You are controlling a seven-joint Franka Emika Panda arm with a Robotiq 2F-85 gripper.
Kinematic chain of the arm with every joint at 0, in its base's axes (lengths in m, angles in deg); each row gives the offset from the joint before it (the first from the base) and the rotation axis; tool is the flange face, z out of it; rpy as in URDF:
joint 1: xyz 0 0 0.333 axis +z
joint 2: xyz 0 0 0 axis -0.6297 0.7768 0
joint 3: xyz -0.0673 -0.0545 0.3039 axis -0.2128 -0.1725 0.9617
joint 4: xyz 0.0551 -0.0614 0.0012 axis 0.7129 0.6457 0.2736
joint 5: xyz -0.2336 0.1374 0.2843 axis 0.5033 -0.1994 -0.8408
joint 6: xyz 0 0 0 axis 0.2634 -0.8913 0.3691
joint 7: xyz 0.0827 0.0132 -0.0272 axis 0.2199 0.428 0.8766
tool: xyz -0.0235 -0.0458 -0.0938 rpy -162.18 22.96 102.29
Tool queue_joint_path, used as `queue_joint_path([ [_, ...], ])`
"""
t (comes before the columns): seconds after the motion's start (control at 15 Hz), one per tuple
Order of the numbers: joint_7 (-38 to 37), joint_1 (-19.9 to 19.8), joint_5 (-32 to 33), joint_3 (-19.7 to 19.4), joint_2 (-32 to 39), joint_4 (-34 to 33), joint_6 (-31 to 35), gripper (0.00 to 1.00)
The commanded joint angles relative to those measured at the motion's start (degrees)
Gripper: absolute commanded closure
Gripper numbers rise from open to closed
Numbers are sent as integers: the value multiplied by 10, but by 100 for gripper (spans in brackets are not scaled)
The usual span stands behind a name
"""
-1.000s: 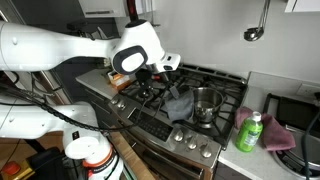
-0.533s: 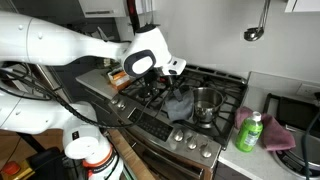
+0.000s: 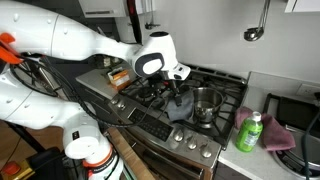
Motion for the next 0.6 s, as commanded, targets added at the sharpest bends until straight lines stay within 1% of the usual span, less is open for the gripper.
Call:
queue_joint_path([
  [0.0, -4, 3, -13, 3, 36, -26, -20, 43],
  [0.2, -1, 6, -12, 4, 46, -38, -19, 68],
  [0.33, 3, 9, -10, 4, 51, -46, -21, 82],
  [0.4, 4, 10, -10, 4, 53, -49, -24, 85],
  [0.53, 7, 12, -8, 6, 59, -54, -29, 88],
])
